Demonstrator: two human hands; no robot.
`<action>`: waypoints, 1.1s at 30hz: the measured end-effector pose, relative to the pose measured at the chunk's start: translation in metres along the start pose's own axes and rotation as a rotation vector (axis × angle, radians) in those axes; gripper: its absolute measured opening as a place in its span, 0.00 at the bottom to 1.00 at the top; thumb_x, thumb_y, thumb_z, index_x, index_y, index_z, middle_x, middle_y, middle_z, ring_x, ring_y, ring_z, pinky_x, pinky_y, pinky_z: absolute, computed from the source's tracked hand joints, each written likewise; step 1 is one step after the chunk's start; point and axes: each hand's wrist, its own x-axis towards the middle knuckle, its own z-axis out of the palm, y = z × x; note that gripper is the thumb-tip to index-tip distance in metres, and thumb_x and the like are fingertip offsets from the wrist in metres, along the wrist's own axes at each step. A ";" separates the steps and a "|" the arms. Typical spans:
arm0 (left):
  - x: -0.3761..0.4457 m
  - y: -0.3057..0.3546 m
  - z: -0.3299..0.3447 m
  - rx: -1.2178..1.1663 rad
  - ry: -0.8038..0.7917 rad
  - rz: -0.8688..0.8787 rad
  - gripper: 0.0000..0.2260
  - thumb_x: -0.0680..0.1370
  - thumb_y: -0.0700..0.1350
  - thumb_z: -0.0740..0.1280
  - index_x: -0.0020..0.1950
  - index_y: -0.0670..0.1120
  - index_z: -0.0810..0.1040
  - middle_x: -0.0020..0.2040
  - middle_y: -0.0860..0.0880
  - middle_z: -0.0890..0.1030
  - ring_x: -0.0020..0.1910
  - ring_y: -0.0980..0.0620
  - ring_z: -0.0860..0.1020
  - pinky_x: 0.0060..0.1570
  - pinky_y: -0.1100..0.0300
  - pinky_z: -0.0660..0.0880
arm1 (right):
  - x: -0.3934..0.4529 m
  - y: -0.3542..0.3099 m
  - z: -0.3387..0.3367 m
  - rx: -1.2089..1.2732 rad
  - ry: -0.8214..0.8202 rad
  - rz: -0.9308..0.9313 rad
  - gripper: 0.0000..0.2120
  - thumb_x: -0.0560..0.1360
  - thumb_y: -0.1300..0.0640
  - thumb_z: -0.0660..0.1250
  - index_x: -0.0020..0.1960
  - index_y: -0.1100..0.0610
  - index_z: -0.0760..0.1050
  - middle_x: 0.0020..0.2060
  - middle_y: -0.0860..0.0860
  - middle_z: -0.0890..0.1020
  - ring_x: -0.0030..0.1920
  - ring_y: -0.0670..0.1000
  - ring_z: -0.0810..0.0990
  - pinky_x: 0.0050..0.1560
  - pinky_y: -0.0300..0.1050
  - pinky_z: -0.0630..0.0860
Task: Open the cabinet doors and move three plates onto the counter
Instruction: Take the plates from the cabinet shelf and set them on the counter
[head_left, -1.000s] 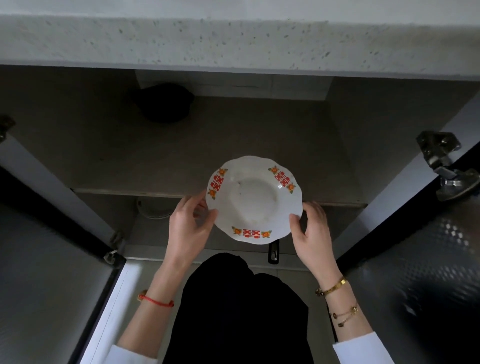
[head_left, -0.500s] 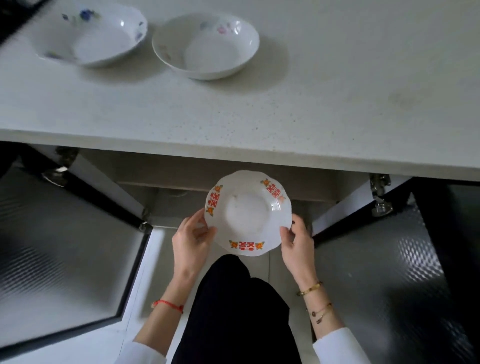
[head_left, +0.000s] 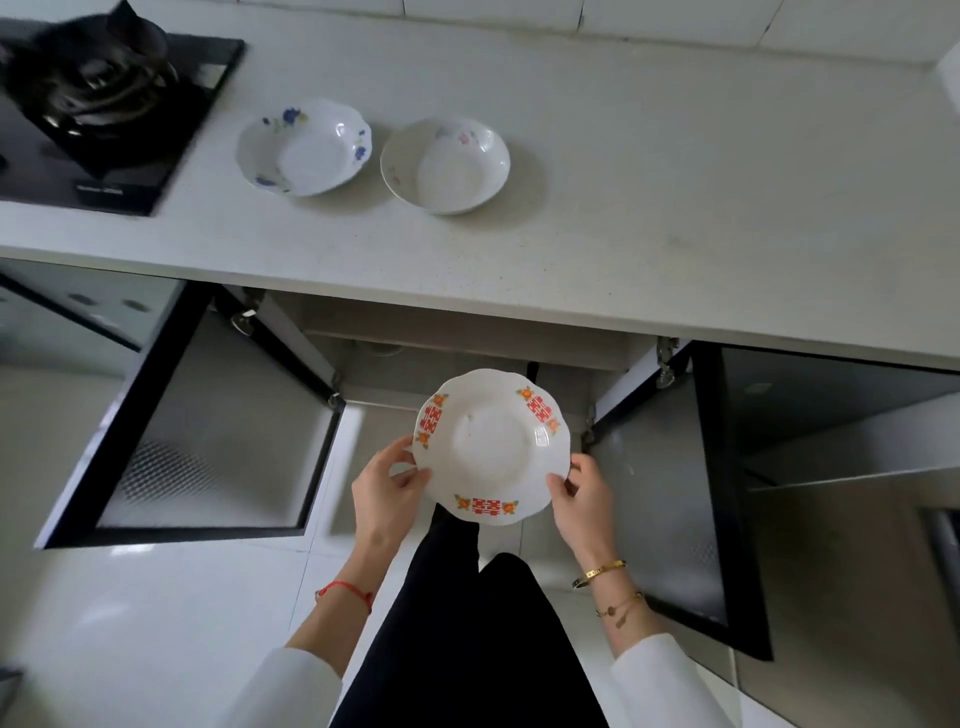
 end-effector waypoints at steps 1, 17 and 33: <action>-0.011 0.009 -0.006 -0.011 -0.001 0.001 0.21 0.73 0.36 0.72 0.65 0.46 0.78 0.52 0.50 0.82 0.42 0.61 0.83 0.41 0.77 0.75 | -0.010 -0.005 -0.008 0.018 0.002 0.001 0.09 0.76 0.62 0.65 0.56 0.58 0.71 0.41 0.54 0.82 0.41 0.52 0.80 0.39 0.51 0.80; -0.051 0.136 -0.036 -0.012 -0.031 0.178 0.15 0.73 0.38 0.72 0.59 0.50 0.81 0.47 0.54 0.84 0.45 0.58 0.83 0.47 0.61 0.81 | -0.042 -0.080 -0.096 0.135 0.133 -0.089 0.13 0.75 0.61 0.67 0.59 0.58 0.71 0.47 0.50 0.81 0.44 0.43 0.79 0.33 0.30 0.74; 0.040 0.211 -0.018 -0.035 -0.055 0.205 0.19 0.73 0.40 0.74 0.64 0.47 0.79 0.41 0.60 0.80 0.40 0.67 0.78 0.36 0.76 0.73 | 0.042 -0.146 -0.114 0.147 0.214 -0.128 0.12 0.76 0.62 0.67 0.58 0.59 0.72 0.44 0.45 0.79 0.42 0.40 0.78 0.33 0.29 0.74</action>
